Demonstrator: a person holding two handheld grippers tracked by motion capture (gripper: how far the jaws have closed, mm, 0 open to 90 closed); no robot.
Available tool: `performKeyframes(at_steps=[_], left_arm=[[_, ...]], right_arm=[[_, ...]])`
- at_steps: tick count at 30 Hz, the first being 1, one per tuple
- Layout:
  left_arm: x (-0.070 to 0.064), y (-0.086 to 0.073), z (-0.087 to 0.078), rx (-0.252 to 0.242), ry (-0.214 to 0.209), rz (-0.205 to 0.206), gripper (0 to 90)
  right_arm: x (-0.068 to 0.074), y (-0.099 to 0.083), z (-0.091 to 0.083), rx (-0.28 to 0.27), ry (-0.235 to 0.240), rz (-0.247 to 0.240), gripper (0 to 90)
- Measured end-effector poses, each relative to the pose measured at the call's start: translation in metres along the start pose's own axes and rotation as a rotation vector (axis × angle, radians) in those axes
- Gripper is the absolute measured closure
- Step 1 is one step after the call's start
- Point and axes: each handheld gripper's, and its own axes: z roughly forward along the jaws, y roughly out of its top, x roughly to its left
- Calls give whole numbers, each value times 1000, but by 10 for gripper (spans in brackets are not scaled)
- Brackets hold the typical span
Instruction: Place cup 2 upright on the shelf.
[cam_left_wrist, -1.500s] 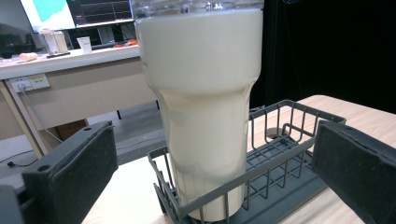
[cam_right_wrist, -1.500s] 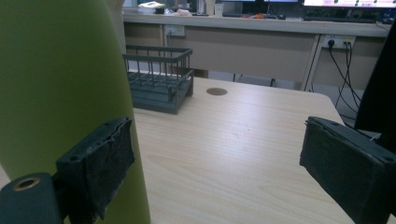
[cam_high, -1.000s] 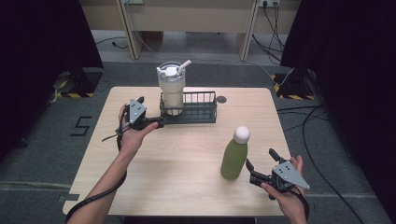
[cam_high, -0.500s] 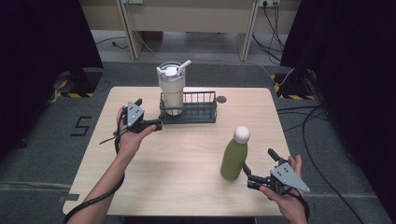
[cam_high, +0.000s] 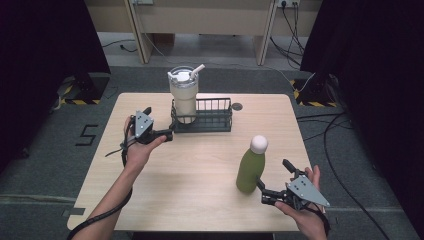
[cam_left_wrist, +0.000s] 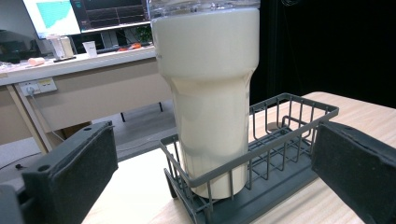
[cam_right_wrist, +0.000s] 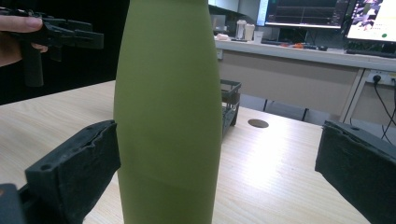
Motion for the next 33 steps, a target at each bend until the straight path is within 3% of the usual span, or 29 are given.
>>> performKeyframes(at_steps=[17,28,33], left_arm=[[6,-4,-10,1,13,0,0],[8,-9,-15,2,12,-6,0],[7,-11,-19,0,8,-8,0]], right_arm=[[13,5,25,2,43,-3,6],[15,4,40,18,42,10,66],[17,6,44,25,48,20,135]])
